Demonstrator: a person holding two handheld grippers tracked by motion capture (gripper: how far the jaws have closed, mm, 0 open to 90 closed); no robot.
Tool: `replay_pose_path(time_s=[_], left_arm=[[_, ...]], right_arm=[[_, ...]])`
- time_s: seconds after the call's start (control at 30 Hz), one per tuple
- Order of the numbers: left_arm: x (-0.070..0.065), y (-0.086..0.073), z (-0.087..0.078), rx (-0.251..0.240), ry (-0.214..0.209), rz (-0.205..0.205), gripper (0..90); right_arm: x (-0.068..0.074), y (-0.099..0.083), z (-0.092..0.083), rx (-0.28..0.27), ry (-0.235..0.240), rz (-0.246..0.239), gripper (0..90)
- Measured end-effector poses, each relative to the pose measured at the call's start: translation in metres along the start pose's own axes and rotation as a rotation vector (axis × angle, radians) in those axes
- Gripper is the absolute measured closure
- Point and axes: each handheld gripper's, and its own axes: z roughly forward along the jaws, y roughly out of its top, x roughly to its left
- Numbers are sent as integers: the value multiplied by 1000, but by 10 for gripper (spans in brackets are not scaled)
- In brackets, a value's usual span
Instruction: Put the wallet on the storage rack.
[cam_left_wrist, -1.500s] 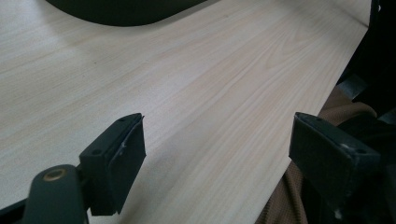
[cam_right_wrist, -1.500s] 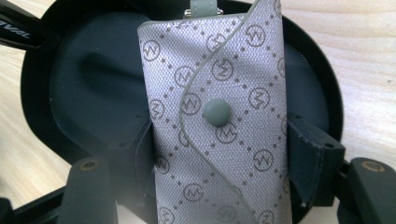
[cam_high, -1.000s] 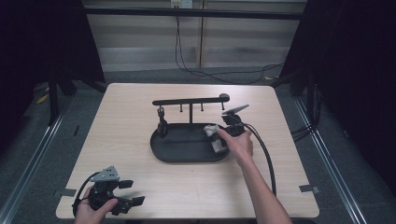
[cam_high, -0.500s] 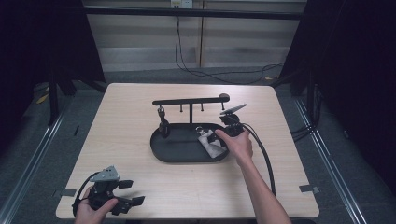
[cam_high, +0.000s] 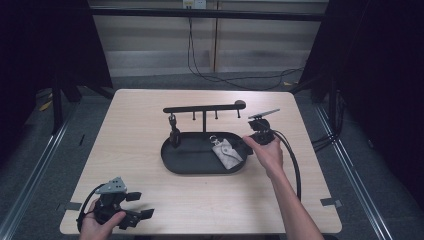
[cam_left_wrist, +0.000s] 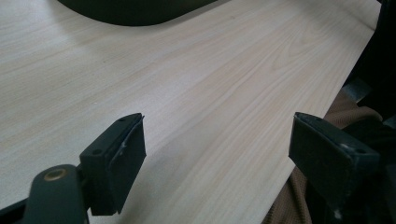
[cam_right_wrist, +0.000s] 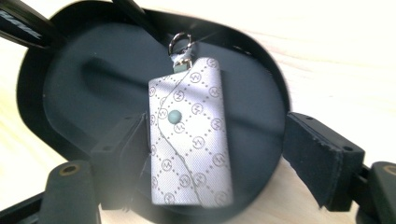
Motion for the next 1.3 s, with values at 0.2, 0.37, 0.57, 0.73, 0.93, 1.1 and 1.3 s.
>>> replay_pose_path(time_s=[0.2,0.37,0.57,0.73,0.93,1.1,1.3], left_arm=[[1,0,1,-4,5,-5,192],[1,0,0,-6,4,-6,193],[-1,0,0,-7,-6,-2,193],[0,0,-2,-16,-3,-7,192],[1,0,-2,-15,1,-7,192],[-2,0,-2,-10,8,-5,192],[-2,1,0,1,9,-3,192]], right_arm=[[-16,-17,-14,-37,9,-3,225],[-26,-32,-25,-72,1,-21,241],[-30,-51,-37,-123,-11,-38,240],[-38,-70,-45,-159,-13,-32,225],[-40,-91,-61,-194,-58,-50,207],[-40,-110,-72,-204,-99,-65,201],[-43,-139,-80,-221,-103,-55,199]])
